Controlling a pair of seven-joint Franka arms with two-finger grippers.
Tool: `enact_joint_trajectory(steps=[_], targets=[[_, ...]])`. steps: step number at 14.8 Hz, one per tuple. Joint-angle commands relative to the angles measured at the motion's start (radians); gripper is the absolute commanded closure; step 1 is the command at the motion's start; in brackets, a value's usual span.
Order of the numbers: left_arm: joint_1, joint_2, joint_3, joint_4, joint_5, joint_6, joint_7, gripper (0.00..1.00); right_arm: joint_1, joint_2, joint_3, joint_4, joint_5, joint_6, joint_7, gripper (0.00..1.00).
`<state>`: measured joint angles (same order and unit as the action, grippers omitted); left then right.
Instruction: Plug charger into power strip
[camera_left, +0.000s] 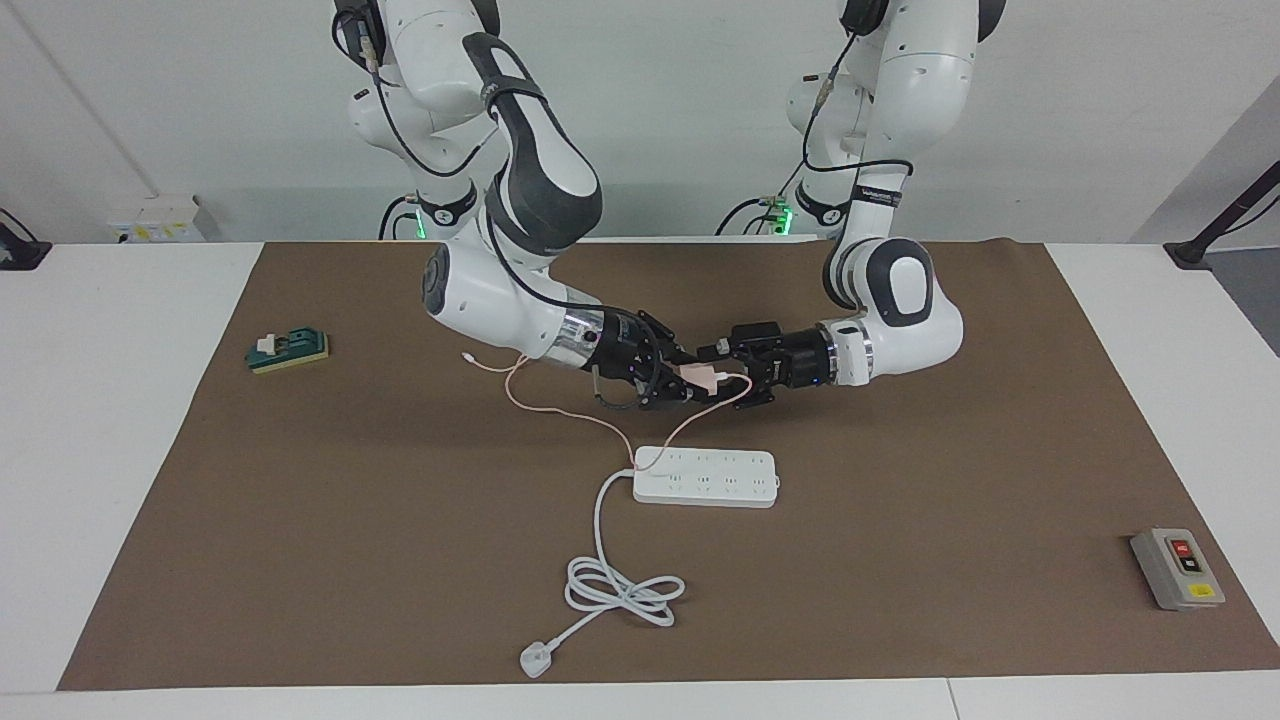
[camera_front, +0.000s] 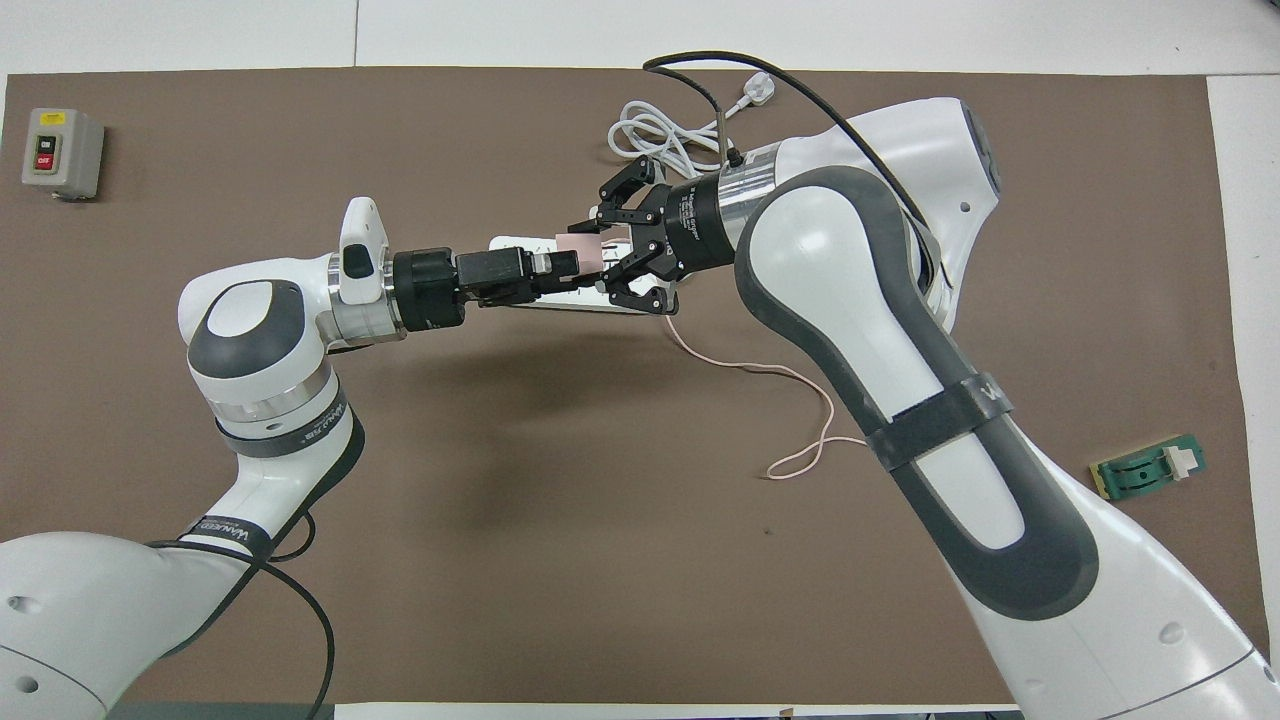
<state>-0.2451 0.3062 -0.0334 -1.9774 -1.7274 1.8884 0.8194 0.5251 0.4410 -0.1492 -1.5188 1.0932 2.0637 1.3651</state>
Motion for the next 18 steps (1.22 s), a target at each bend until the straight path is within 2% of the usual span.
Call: enact_joint_trajectory(steps=[1,18], targets=[[-0.008,0.013,0.007,0.031,-0.018,0.012,0.014,0.00,0.006,-0.016,0.000,-0.020,-0.021,0.022,0.022,1.00],[0.004,0.031,0.009,0.068,-0.008,0.000,0.018,0.02,0.013,-0.019,0.002,-0.032,-0.021,0.045,0.020,1.00]])
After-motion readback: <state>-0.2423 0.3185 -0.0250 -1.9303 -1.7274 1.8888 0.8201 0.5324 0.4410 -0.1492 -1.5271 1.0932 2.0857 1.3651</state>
